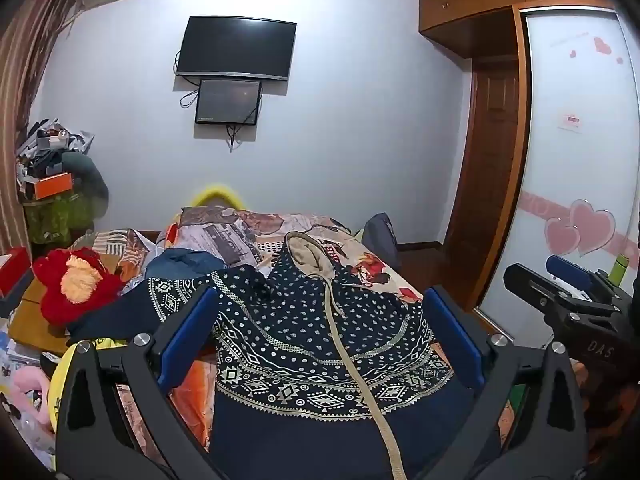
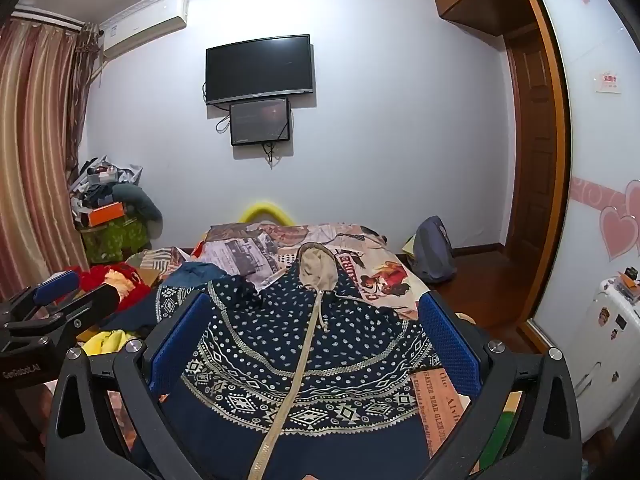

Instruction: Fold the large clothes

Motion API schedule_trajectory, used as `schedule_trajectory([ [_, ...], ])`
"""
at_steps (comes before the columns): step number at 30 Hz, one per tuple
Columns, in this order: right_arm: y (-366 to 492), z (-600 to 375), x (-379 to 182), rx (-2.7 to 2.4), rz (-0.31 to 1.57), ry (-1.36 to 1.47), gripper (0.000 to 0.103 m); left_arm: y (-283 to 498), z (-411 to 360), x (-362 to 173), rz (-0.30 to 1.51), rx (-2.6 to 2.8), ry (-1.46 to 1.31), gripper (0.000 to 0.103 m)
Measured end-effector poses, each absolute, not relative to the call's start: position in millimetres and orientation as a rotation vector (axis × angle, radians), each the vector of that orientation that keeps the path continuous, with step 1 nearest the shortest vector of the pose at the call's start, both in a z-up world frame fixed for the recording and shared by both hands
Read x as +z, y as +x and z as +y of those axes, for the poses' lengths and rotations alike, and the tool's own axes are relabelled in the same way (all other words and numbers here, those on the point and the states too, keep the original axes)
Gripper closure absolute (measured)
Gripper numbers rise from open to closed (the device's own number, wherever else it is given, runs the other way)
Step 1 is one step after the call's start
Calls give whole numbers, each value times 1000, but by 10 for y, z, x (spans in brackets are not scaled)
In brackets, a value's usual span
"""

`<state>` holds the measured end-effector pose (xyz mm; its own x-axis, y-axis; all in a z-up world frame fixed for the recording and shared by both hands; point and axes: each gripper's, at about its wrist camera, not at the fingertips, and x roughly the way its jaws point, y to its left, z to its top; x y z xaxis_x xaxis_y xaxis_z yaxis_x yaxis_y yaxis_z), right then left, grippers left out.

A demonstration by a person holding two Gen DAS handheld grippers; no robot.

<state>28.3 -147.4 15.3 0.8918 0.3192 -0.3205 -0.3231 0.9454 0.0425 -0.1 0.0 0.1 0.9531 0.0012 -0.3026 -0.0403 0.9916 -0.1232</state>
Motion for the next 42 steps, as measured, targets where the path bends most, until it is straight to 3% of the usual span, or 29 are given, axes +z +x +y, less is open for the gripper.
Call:
schedule_trajectory([
  [42,302,-1436,81,356,359,6,0,-7,-21,-7,314,38,-112,0],
])
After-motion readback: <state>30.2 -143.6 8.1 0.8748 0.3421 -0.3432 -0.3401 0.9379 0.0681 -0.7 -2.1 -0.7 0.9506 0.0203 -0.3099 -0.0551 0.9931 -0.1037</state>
